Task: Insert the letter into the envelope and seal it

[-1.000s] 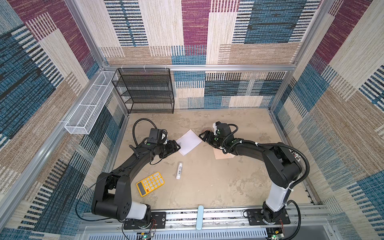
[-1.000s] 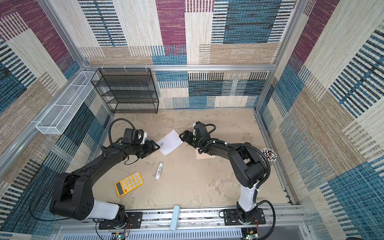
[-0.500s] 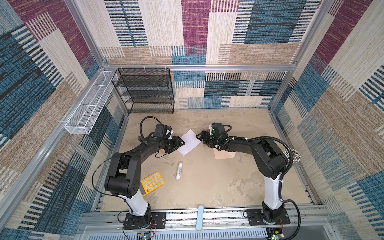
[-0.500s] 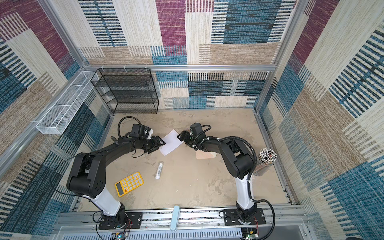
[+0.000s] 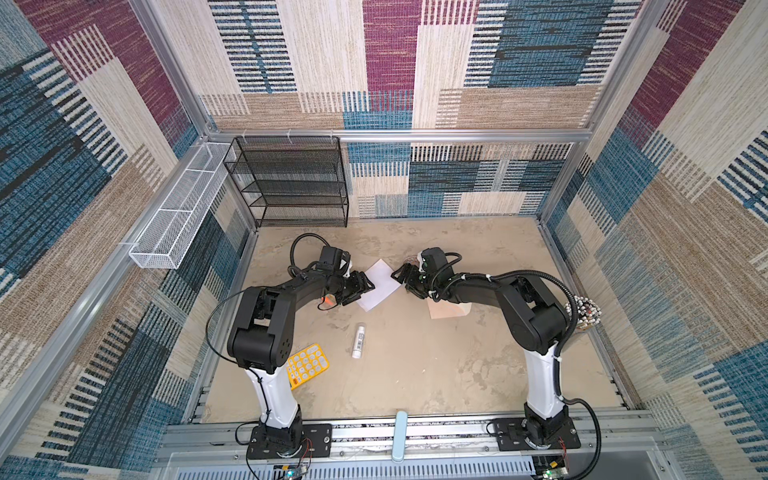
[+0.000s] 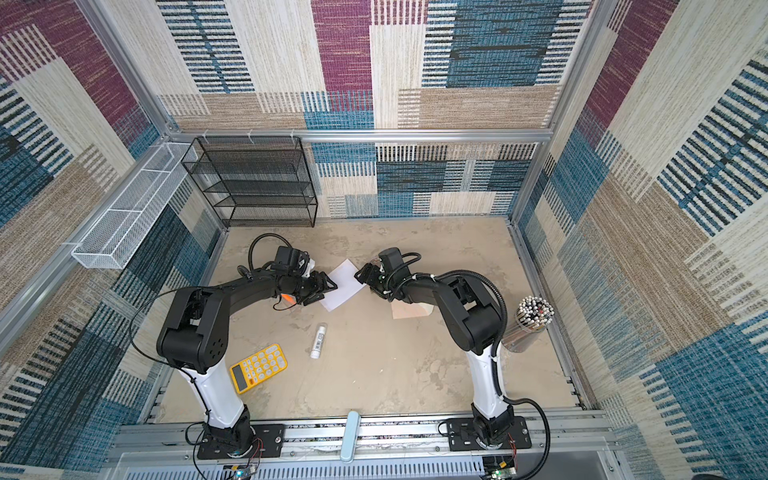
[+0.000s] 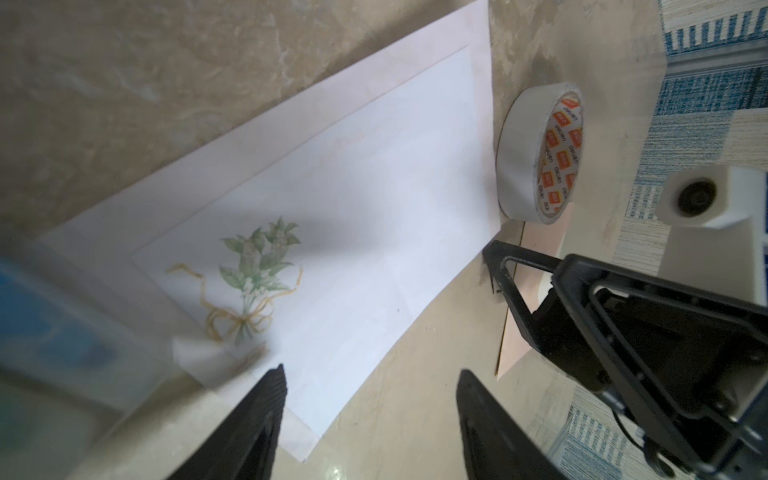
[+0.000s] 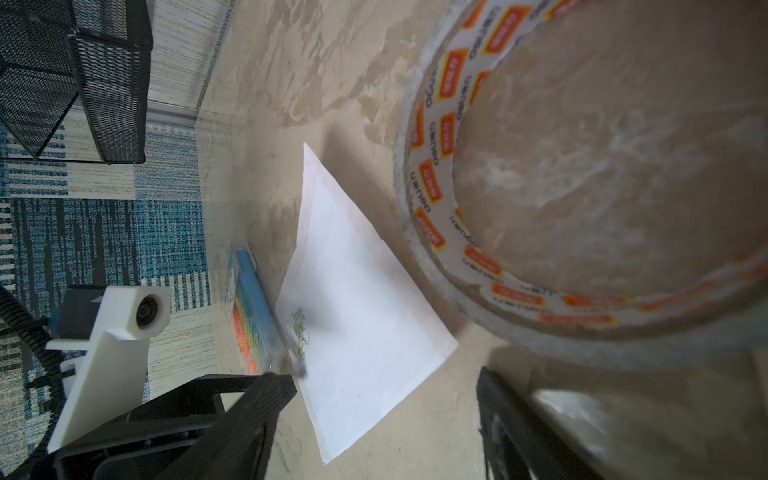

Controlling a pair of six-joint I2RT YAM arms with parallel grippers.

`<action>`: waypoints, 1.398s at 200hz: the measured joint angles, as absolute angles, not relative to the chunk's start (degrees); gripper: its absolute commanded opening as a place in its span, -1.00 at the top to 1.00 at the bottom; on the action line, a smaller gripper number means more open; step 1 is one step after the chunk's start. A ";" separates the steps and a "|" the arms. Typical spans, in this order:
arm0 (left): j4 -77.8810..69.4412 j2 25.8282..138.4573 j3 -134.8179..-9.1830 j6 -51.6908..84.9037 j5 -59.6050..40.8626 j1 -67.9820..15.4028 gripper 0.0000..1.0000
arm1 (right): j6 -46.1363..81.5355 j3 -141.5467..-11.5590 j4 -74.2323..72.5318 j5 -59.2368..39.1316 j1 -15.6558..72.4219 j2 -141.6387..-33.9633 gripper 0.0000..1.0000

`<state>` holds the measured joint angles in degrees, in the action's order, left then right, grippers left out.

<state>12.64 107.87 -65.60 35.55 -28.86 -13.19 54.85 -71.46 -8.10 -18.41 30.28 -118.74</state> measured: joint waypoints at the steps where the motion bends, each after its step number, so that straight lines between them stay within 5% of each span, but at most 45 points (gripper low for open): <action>1: 12.64 107.96 -65.60 35.55 -28.86 -13.19 -0.36 | 54.85 -71.53 -8.10 -18.39 30.28 -118.78 -0.57; 279: 12.34 110.48 -66.87 32.18 -30.87 -12.34 -0.35 | 54.81 -75.46 -12.23 -19.97 29.87 -123.13 -0.56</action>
